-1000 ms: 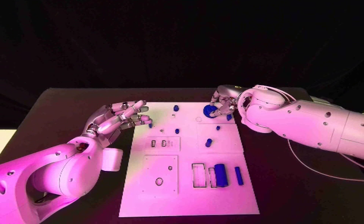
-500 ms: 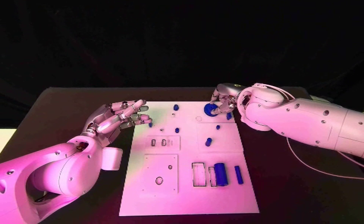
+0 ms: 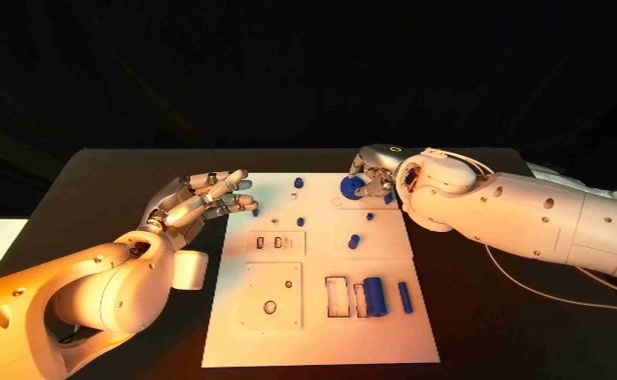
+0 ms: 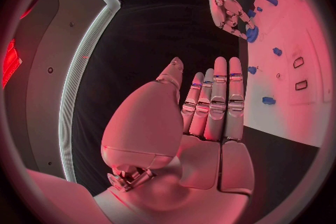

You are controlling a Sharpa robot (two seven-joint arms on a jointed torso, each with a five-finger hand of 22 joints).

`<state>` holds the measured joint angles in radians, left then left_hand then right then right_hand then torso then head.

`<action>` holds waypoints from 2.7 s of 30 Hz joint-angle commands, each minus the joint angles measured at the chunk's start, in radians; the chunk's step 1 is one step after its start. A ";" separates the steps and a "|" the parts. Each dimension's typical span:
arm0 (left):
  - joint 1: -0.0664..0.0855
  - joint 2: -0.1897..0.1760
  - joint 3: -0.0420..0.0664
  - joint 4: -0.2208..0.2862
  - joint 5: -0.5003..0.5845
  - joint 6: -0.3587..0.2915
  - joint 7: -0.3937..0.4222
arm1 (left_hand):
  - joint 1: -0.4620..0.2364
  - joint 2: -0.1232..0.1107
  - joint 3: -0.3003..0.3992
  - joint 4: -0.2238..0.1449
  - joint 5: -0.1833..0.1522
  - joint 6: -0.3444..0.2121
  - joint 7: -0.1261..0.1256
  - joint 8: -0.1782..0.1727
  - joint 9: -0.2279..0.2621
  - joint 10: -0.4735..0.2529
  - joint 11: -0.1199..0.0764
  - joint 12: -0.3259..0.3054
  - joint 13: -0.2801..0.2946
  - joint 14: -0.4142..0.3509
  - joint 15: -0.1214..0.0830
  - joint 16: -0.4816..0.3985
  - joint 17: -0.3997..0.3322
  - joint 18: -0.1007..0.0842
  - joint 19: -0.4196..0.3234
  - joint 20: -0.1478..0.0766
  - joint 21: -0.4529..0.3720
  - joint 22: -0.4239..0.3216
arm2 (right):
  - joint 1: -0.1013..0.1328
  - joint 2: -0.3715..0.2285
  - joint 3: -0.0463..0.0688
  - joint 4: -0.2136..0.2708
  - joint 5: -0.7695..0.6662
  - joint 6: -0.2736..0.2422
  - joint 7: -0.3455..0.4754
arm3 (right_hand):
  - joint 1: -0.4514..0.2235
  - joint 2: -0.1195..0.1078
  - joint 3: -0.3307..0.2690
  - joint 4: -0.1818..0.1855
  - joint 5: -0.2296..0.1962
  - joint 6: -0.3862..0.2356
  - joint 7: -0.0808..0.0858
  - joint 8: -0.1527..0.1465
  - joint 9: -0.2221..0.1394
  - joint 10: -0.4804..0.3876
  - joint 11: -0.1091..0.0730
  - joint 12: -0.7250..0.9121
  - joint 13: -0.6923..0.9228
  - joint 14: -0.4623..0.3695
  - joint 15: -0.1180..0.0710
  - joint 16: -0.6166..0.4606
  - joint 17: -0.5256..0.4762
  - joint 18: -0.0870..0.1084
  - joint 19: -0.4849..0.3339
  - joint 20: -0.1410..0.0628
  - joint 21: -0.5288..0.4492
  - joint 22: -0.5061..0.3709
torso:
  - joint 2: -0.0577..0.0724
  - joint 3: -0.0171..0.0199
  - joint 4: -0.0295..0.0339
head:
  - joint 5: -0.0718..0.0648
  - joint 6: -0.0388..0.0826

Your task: Assemble the parts on the task board

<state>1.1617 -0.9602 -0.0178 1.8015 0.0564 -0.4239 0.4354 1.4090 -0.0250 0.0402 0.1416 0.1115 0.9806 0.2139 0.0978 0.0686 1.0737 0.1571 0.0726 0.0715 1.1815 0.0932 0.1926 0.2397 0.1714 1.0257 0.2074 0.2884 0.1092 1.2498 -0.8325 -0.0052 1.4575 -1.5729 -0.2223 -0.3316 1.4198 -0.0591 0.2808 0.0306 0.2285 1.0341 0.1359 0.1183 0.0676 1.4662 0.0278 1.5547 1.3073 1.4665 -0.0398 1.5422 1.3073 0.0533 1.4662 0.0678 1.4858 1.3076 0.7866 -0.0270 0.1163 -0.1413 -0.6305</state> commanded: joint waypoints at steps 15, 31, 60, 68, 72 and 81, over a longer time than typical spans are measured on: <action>0.001 0.006 0.001 0.002 0.001 0.021 0.004 | 0.008 0.012 0.004 -0.010 -0.005 -0.003 0.000 -0.006 0.000 -0.002 0.000 -0.004 -0.001 0.002 0.005 -0.007 0.003 0.011 0.007 -0.001 -0.006 -0.001 | 0.011 0.082 0.000 0.087 -0.087 -0.097 -0.017 | -0.093 -0.008 0.019 0.016 0.001 0.068 -0.029 0.018 0.017 0.098 -0.004 0.003 0.254 0.090 -0.007 0.002 0.190 -0.015 0.023 -0.008 0.009 0.079 | 0.000 -0.0013 0.0028 | 0.012 0.005; 0.001 0.010 0.001 0.001 0.001 0.023 0.002 | 0.010 0.013 0.005 -0.012 -0.005 -0.003 0.000 -0.007 0.000 -0.002 0.000 -0.005 -0.001 0.002 0.005 -0.007 0.005 0.011 0.008 -0.001 -0.006 -0.002 | -0.008 0.208 -0.010 -0.019 -0.088 -0.045 -0.014 | -0.114 -0.014 0.023 0.020 -0.005 0.060 -0.025 0.009 0.015 0.092 -0.002 -0.009 0.245 0.089 -0.005 0.001 0.186 -0.016 0.023 -0.007 0.010 0.081 | 0.001 0.0001 0.0003 | 0.027 -0.003; 0.001 0.006 0.001 0.004 0.001 0.021 -0.002 | 0.014 0.015 0.007 -0.016 -0.005 -0.002 0.000 -0.008 0.000 -0.002 0.000 -0.005 -0.001 0.002 0.005 -0.009 0.006 0.012 0.008 -0.001 -0.006 -0.002 | -0.014 0.234 -0.018 -0.065 -0.059 -0.045 -0.003 | -0.189 -0.059 -0.070 0.091 -0.070 -0.077 0.019 -0.048 0.003 0.061 0.040 -0.073 0.205 0.089 0.033 0.001 0.186 -0.016 0.023 0.030 0.012 0.088 | 0.001 0.0018 -0.0020 | 0.028 -0.007; 0.001 0.004 0.001 0.004 0.001 0.021 -0.003 | 0.016 0.017 0.008 -0.019 -0.004 -0.003 0.000 -0.009 0.000 -0.003 0.000 -0.006 -0.001 0.002 0.005 -0.010 0.008 0.011 0.008 -0.001 -0.007 -0.003 | -0.014 0.165 -0.015 -0.006 -0.017 -0.202 0.045 | -0.184 -0.044 -0.070 0.101 -0.006 -0.060 0.014 -0.050 0.002 0.063 0.035 -0.069 0.209 0.089 0.028 0.001 0.186 -0.017 0.026 0.026 0.014 0.094 | -0.001 0.0018 -0.0023 | 0.024 -0.005; 0.001 0.001 0.001 0.002 0.001 0.022 -0.002 | 0.016 0.017 0.008 -0.019 -0.004 -0.003 0.000 -0.009 0.000 -0.003 0.000 -0.006 -0.001 0.002 0.005 -0.010 0.008 0.011 0.008 -0.001 -0.007 -0.003 | -0.007 0.072 -0.010 0.055 0.090 -0.220 0.129 | -0.162 -0.044 -0.064 0.086 -0.015 -0.058 0.014 -0.052 0.001 0.063 0.035 -0.071 0.209 0.088 0.028 0.000 0.184 -0.018 0.027 0.025 0.015 0.096 | -0.004 0.0011 -0.0099 | 0.020 -0.005; 0.001 0.003 0.000 -0.006 0.001 0.028 -0.002 | 0.018 0.018 0.009 -0.021 -0.004 -0.002 -0.001 -0.009 0.000 -0.002 0.000 -0.005 -0.001 0.003 0.005 -0.011 0.009 0.012 0.009 -0.002 -0.007 -0.003 | 0.005 -0.136 -0.008 0.073 0.306 -0.139 0.338 | -0.103 -0.057 -0.057 0.034 -0.033 -0.066 0.019 -0.055 -0.001 0.052 0.038 -0.092 0.197 0.086 0.031 -0.004 0.175 -0.015 0.019 0.027 0.009 0.084 | -0.015 0.0090 -0.0390 | 0.015 -0.004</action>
<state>1.1616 -0.9594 -0.0181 1.7955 0.0569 -0.4189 0.4285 1.4208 -0.0132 0.0486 0.1279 0.1115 0.9806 0.2139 0.0945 0.0686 1.0737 0.1571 0.0726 0.0715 1.1815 0.0932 0.1877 0.2476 0.1712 1.0256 0.2074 0.2848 0.1076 1.2557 -0.9609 -0.0132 1.5319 -1.3684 -0.3869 -0.1091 1.3045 -0.1176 0.2251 0.0716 0.1990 0.9699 0.1517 0.0691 0.0674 1.4642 0.0656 1.4667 1.3079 1.4664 -0.0106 1.5415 1.3073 0.0533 1.4661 0.0900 1.4950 1.3075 0.7756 -0.0224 0.0889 -0.1241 -0.6333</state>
